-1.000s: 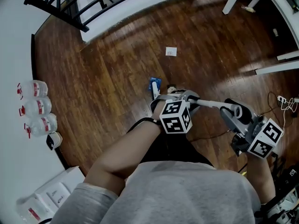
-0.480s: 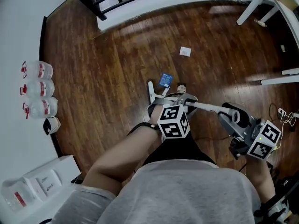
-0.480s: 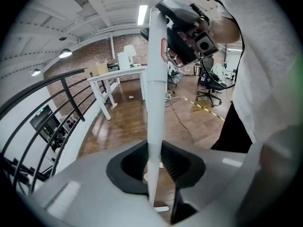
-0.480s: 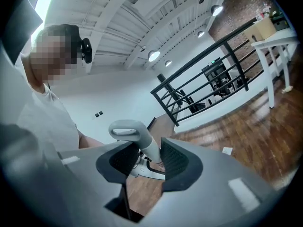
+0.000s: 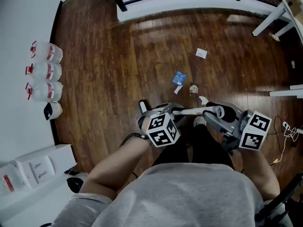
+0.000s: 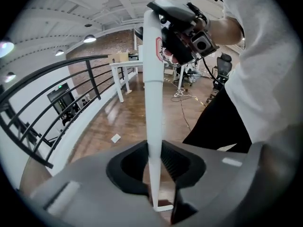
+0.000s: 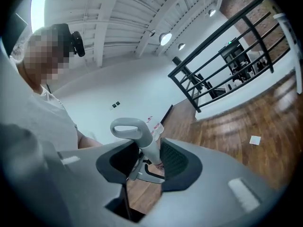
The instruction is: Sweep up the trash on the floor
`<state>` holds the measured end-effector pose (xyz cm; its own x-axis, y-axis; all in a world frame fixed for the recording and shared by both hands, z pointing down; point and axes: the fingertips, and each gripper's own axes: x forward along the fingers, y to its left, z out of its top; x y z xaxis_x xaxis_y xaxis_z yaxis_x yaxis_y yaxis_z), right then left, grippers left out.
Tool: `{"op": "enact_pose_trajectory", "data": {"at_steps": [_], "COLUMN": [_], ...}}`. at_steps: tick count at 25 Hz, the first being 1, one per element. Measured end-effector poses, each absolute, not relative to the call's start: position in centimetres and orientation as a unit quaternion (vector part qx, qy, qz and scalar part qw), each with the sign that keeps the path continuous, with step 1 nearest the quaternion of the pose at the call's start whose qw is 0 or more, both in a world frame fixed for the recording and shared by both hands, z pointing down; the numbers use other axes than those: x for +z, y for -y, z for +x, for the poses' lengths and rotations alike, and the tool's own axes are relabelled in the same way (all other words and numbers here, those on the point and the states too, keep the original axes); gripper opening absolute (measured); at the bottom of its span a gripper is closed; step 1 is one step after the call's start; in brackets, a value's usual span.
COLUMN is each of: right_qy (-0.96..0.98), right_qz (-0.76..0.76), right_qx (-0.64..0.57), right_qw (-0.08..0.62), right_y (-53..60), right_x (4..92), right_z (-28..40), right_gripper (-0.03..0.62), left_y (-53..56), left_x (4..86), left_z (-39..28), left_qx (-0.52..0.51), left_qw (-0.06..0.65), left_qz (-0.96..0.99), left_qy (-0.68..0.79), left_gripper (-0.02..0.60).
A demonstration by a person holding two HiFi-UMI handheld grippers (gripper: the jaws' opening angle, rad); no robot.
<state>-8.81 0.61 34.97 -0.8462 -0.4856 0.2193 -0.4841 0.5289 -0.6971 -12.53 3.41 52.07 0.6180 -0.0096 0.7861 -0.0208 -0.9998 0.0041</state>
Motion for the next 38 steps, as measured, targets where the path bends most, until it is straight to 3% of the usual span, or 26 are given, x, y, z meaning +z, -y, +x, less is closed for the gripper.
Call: {"op": "enact_pose_trajectory", "data": {"at_steps": [6,11,20,31,38], "right_qy": [-0.889,-0.903,-0.909,-0.9,-0.894], "right_qz": [-0.218,-0.18,-0.165,-0.265,-0.311], "right_qx": [-0.403,-0.388,-0.378,-0.343,-0.321], "right_qw": [-0.005,-0.029,-0.058,-0.052,-0.044], "right_y": [0.5,3.6,10.3,16.9,18.0], "right_x": [37.0,39.2,40.2,35.4,33.7], "right_z": [-8.7,-5.5,8.0,24.4,31.0], "right_gripper": [0.14,0.141,0.135,0.13,0.133], "left_y": [-2.8,0.5,7.4,15.1,16.7], "left_x": [54.0,56.5,57.5,53.6,51.9], "left_z": [-12.8,-9.2,4.5,22.9,30.2], "left_qx": [0.449,0.466,0.454,0.374,0.356], "left_qw": [0.036,0.057,0.06,0.016,-0.011], "left_qz": [0.89,0.877,0.878,0.92,0.931], "left_qy": [0.07,0.105,0.14,0.117,0.08], "left_gripper": [0.081,0.081,0.081,0.081,0.081]}}
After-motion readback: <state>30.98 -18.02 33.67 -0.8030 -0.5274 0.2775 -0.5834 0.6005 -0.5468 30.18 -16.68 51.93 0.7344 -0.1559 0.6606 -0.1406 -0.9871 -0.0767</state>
